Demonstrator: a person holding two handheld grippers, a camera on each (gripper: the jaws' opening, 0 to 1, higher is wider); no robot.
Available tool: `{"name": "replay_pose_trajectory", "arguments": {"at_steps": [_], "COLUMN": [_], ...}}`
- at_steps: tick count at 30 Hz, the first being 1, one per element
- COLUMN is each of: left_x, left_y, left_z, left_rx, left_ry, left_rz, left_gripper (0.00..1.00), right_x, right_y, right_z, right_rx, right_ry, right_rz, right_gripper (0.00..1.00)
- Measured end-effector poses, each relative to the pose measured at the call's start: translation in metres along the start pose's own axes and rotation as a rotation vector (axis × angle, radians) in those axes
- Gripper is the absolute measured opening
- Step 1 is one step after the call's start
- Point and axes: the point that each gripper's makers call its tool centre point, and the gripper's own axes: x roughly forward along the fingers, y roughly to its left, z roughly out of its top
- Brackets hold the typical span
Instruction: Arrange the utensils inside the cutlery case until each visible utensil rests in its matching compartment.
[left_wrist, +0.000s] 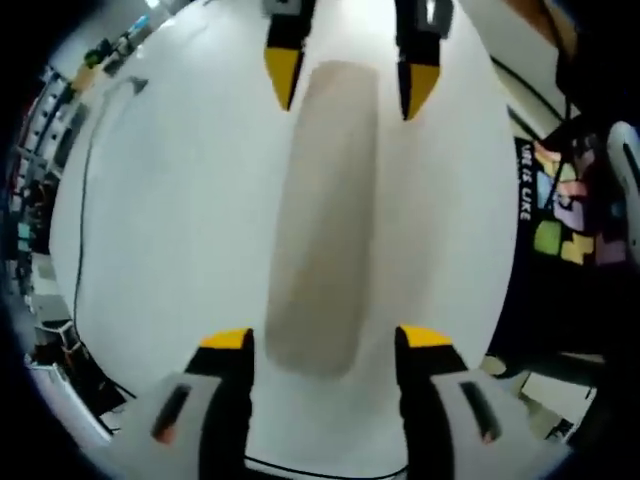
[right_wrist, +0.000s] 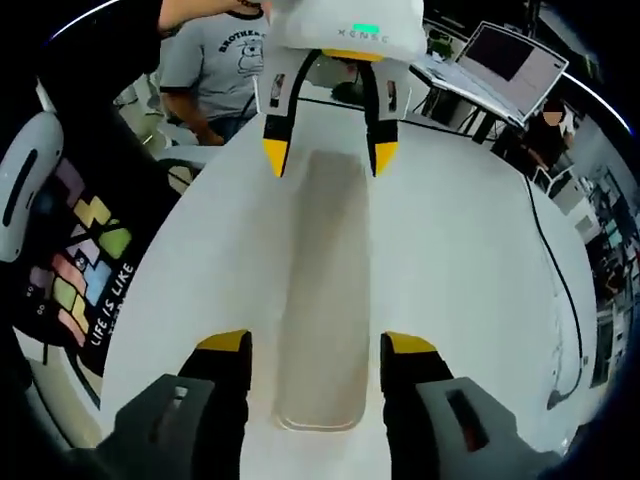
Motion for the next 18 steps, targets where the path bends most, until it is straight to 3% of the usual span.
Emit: {"name": "replay_pose_trajectory", "arguments": {"at_steps": [6, 7, 9, 12, 18], "left_x": [0.005, 0.007, 0.011, 0.012, 0.012], "left_y": [0.006, 0.007, 0.009, 0.012, 0.014], "left_z": [0.001, 0.000, -0.002, -0.002, 0.000], "left_rx": [-0.008, -0.015, -0.025, -0.044, 0.004], "left_ry": [-0.020, -0.020, -0.017, -0.035, -0.047], "left_rz": [-0.019, -0.022, -0.022, -0.044, -0.050], "left_gripper": [0.56, 0.55, 0.52, 0.51, 0.48], "right_x": [0.011, 0.013, 0.015, 0.020, 0.018], "right_y": [-0.001, -0.002, -0.004, -0.002, -0.003], "right_z": [-0.001, 0.006, 0.003, -0.005, -0.003], "right_rx": [0.029, 0.054, 0.078, 0.027, 0.041], "right_ry": [-0.001, -0.052, -0.036, 0.011, -0.011], "right_rz": [0.018, 0.017, 0.030, 0.040, 0.039], "right_gripper": [0.54, 0.53, 0.52, 0.52, 0.51]}}
